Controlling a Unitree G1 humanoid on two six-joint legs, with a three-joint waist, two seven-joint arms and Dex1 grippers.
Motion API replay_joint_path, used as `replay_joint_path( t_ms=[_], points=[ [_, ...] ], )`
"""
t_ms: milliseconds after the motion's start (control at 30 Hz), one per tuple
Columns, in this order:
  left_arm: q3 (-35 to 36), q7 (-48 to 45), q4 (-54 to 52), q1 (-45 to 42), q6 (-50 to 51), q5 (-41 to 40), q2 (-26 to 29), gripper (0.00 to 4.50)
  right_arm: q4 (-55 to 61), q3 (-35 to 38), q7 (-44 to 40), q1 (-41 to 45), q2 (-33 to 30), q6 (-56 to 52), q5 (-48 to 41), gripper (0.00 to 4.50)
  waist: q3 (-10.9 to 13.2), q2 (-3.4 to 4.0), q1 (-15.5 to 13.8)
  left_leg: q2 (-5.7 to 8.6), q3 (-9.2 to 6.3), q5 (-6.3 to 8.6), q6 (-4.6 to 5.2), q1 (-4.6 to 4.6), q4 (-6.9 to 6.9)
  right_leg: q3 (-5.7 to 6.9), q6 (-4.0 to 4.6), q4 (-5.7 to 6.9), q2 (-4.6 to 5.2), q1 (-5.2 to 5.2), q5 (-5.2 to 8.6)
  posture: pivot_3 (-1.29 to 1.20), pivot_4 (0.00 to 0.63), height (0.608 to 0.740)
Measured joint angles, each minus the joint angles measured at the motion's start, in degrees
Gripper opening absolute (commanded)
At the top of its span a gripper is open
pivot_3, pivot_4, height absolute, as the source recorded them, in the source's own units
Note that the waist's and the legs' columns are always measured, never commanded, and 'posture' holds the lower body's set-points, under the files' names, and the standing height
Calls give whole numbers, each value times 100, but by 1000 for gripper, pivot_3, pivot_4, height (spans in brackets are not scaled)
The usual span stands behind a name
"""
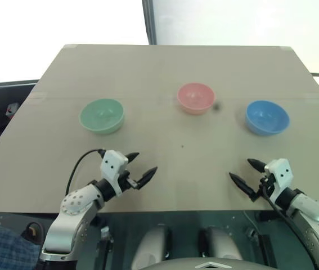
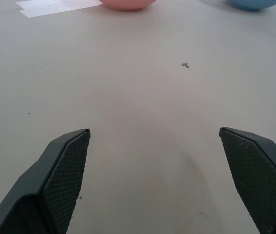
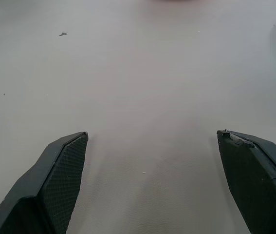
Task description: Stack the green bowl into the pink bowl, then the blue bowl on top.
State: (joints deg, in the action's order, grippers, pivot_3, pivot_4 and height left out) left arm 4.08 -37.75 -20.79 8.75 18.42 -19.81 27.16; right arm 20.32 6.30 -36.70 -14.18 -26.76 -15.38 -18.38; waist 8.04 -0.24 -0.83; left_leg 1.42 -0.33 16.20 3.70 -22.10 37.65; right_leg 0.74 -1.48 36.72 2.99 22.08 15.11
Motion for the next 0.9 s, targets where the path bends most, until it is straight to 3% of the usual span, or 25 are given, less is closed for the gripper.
replay_joint_path(
  t_ms=[900],
  points=[
    [-25,74,257,-115,-403,56,-223,4500,-170,106,-45,204,3,183,-62,4455,0,0,0,0,0,0,0,3,1,1,-15,2,-1,-3,-9,0,150,740]
  ],
)
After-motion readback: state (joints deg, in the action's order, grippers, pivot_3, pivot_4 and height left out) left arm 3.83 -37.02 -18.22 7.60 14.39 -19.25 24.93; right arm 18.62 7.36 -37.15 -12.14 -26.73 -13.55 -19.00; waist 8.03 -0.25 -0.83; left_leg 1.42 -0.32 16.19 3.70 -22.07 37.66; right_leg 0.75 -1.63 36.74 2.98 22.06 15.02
